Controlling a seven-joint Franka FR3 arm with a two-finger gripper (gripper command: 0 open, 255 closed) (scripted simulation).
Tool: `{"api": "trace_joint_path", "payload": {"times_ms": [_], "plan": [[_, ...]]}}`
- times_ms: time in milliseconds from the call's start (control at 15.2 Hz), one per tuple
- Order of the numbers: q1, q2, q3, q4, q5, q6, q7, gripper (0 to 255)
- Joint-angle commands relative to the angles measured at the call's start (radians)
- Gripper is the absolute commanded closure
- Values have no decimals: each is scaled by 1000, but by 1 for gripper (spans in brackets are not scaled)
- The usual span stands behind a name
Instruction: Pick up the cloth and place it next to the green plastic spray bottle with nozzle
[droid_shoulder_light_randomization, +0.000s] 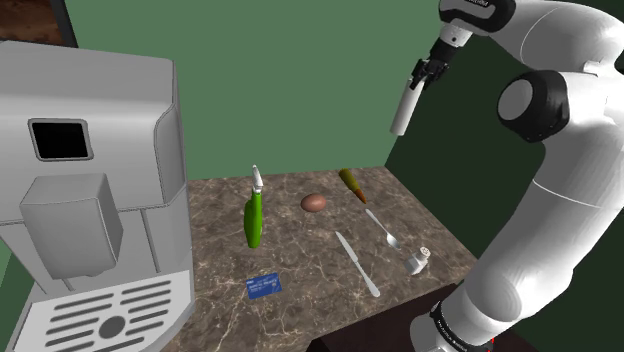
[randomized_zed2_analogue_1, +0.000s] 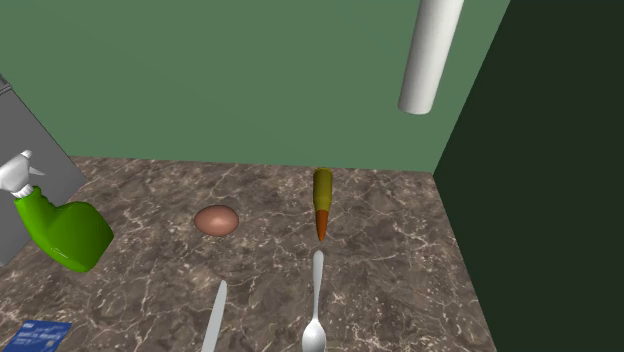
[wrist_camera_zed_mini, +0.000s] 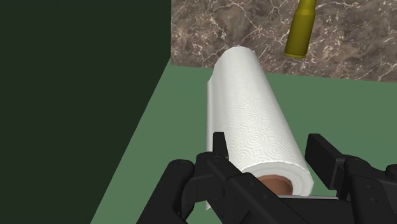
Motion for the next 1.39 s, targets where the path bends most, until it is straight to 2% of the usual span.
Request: {"api": "trace_joint_path", "payload": {"times_ms": [0, 462, 792, 858, 990, 1122, 1320], "plan": [[-9, 19, -1, 54, 10, -37, -1, 255], [-56, 98, -4, 266, 53, -177, -1, 255], [-124, 196, 2, 491, 108, -307, 5, 255], [-67, 120, -2, 372, 66, -260, 17, 255], [20, 1, -3, 204, -1, -198, 56, 255], [81, -98, 13, 77, -61, -156, 104, 255], [147, -224, 51, -72, -136, -116, 184, 255]]}}
